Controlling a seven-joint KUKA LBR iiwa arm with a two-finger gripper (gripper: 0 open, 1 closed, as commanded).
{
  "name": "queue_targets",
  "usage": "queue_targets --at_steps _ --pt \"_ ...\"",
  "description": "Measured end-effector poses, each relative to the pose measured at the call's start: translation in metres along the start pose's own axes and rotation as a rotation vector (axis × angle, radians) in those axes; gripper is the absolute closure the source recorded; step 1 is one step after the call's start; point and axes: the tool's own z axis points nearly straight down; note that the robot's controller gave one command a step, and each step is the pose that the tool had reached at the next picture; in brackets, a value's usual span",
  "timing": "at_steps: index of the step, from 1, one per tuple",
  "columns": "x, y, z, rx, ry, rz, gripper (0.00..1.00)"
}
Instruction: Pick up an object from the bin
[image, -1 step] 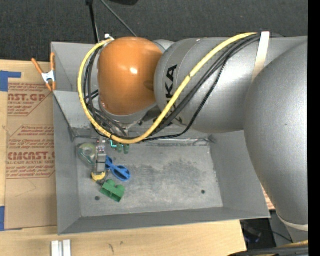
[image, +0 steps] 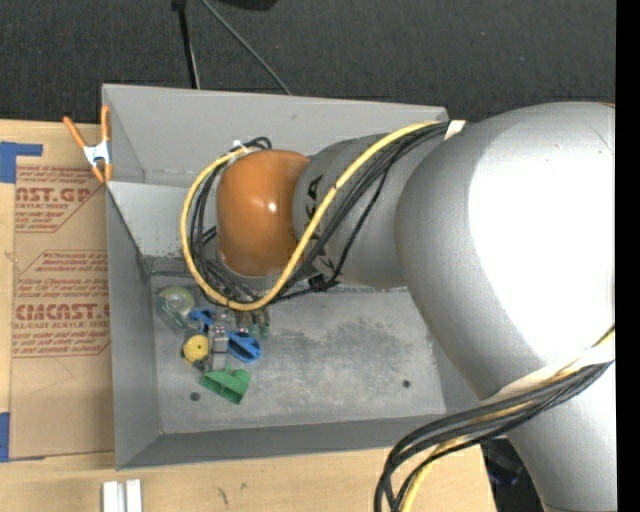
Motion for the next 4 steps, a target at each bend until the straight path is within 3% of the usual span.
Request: queue_targets --at_steps 1,2,3,4 --pt "-0.002 0.001 -0.004 -0.002 -0.007 -0.002 1.00" --pt "0.037 0.030 -0.128 -0.005 -0.014 -0.013 1.00" --pt "0.038 0.028 -0.123 -0.001 -0.007 -0.010 0.00" --pt "0.056 0.001 0.002 0.001 0.003 -0.037 0.00"
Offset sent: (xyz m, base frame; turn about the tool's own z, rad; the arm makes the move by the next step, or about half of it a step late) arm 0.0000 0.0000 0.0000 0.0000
